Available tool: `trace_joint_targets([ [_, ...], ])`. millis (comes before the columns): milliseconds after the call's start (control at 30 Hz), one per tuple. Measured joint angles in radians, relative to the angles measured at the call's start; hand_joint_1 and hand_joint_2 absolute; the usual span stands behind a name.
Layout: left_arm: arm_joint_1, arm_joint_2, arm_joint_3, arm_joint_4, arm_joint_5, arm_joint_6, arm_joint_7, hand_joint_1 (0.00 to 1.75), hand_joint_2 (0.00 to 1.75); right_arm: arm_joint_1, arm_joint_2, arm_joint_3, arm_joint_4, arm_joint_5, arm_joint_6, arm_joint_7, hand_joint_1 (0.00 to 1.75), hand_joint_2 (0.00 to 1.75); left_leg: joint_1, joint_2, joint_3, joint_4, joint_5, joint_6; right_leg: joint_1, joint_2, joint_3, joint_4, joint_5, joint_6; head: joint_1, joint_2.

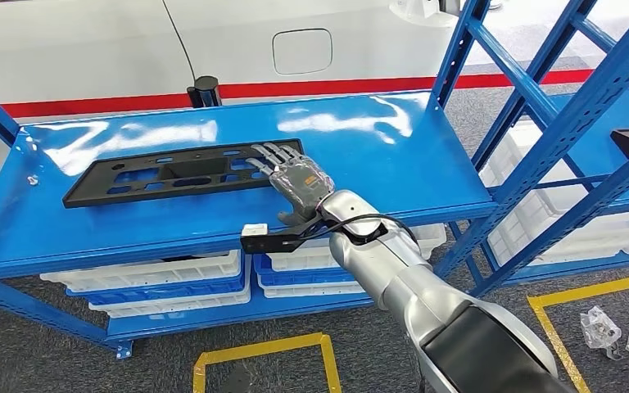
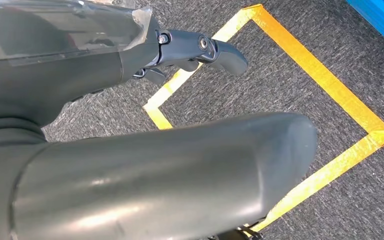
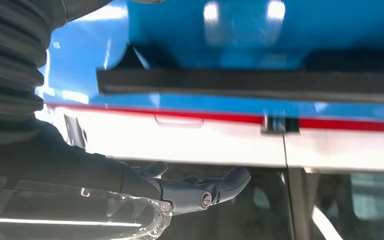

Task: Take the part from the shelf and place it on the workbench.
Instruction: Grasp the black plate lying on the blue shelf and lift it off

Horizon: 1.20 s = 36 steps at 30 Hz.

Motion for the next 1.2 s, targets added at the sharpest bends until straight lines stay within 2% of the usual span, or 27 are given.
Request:
trace_joint_targets([
  [267,0.0,0.0,0.001,0.0,0.009,0.002,-0.004,0.0,0.0,-0.006,-0.013,0.063,-0.026,0.117,-0.248,0.133,0.0,1.75,0.0,0.0,0.0,0.0,0.0,0.0,0.0,0.0,0.0,0.0,0.0,0.0,0.0,0.0],
  [367,0.0,0.001,0.002,0.0,0.01,0.002,-0.004,0.0,0.0,-0.021,-0.023,0.067,-0.052,0.133,-0.293,0.169,0.0,1.75,0.0,0.0,0.0,0.0,0.0,0.0,0.0,0.0,0.0,0.0,0.0,0.0,0.0,0.0],
  [567,0.0,0.003,0.002,0.0,0.008,0.001,-0.003,0.0,0.0,-0.039,-0.038,0.068,-0.105,0.158,-0.294,0.201,0.0,1.75,0.0,0.0,0.0,0.0,0.0,0.0,0.0,0.0,0.0,0.0,0.0,0.0,0.0,0.0],
  [1200,-0.014,0.006,0.006,0.0,0.008,0.002,0.006,0.0,0.0,-0.077,-0.064,0.063,-0.14,0.177,-0.272,0.188,0.0,1.75,-0.002,0.0,0.0,0.001,0.0,0.0,-0.001,0.0,0.0,-0.001,0.0,0.0,0.0,0.0],
])
